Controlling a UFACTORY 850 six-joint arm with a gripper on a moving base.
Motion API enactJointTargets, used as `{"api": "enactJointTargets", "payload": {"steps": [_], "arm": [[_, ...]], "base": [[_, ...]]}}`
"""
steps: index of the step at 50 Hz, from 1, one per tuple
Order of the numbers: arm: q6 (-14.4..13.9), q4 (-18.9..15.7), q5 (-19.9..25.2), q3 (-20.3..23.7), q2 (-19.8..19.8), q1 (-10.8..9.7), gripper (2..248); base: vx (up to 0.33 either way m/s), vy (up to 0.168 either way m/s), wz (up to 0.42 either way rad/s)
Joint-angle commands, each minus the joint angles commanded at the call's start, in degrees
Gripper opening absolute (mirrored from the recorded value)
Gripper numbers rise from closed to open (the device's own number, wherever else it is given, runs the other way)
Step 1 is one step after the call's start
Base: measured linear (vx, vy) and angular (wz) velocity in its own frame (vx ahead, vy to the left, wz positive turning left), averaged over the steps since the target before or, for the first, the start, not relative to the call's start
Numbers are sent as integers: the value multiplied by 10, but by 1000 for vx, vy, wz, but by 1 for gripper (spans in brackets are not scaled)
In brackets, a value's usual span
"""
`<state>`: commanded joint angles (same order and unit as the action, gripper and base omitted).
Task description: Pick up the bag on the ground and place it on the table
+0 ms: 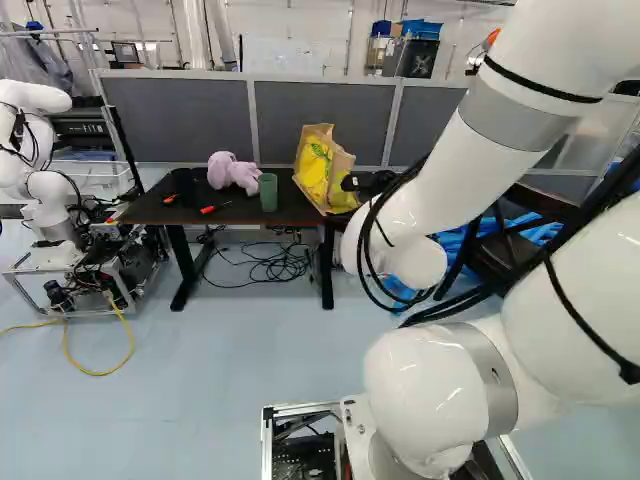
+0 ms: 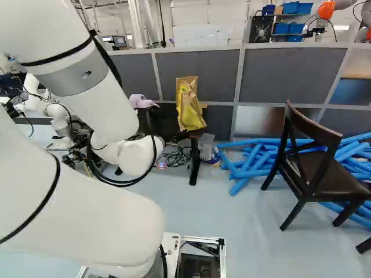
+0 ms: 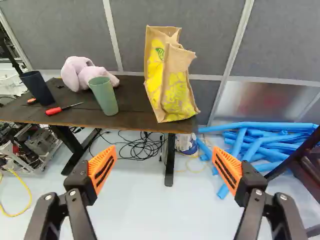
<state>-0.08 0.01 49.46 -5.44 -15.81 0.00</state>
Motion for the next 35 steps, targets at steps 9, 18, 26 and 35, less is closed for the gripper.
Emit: {"api": "enactJointTargets", "payload": {"steps": [9,18,26,35], "arm": [[1,0,5,4,-2,0,247],[1,0,5,4,-2,0,247],[1,0,5,4,-2,0,247],[1,0,5,4,-2,0,247]], "base": [[0,0,0],[0,0,0],[0,0,0],[0,0,0]]}}
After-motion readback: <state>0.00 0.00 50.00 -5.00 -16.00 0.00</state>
